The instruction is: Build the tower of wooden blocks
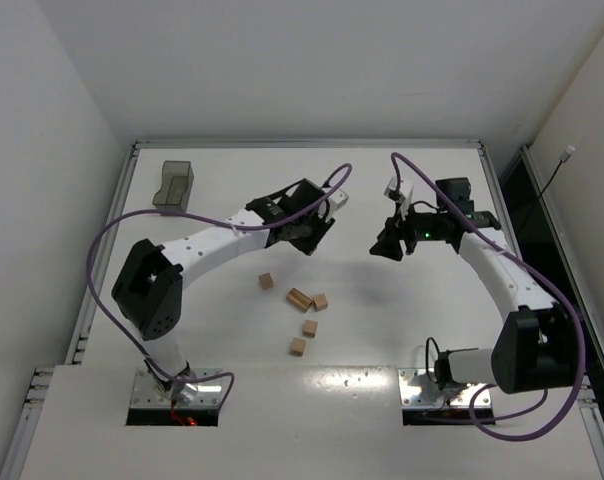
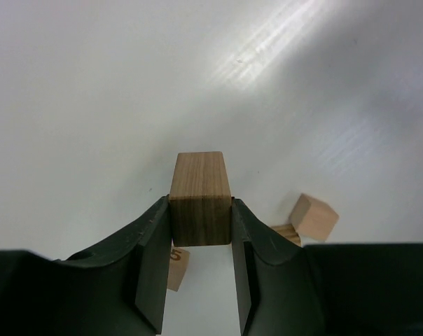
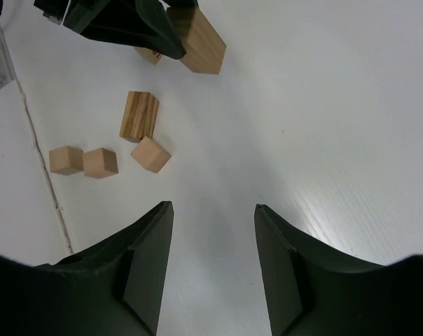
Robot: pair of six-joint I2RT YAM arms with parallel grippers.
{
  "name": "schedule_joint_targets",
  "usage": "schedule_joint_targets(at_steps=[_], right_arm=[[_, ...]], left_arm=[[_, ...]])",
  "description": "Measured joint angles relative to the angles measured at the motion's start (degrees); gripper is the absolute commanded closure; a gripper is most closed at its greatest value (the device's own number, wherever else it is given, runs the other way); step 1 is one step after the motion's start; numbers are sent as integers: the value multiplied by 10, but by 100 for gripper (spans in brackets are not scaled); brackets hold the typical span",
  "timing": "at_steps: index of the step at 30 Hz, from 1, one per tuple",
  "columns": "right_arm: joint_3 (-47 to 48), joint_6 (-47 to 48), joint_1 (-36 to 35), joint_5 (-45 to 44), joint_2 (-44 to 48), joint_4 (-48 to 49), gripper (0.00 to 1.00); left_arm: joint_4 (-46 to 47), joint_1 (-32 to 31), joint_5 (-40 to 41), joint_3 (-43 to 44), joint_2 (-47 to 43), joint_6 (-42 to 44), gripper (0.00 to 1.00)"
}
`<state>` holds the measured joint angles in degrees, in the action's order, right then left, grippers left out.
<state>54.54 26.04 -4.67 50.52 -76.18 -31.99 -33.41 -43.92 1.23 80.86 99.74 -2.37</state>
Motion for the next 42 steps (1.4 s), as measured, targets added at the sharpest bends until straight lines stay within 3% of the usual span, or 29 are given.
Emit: schedule_joint_targets(at_steps=[8,15,25,42], right_arm=[[0,-65,29,-9,-1,35,53],[0,-81,30,-9,-4,40,53],[0,-83,34,-11,-5,47,53],[0,-92,38,-10,-24,50,52]], left_arm=[[-21,-44,148,17,0,-184,100],[-51,-67,167,54,9,-312,100],[-71,-50,144,68,75,-382,100],[-103,-31,172,87,143,-459,100]])
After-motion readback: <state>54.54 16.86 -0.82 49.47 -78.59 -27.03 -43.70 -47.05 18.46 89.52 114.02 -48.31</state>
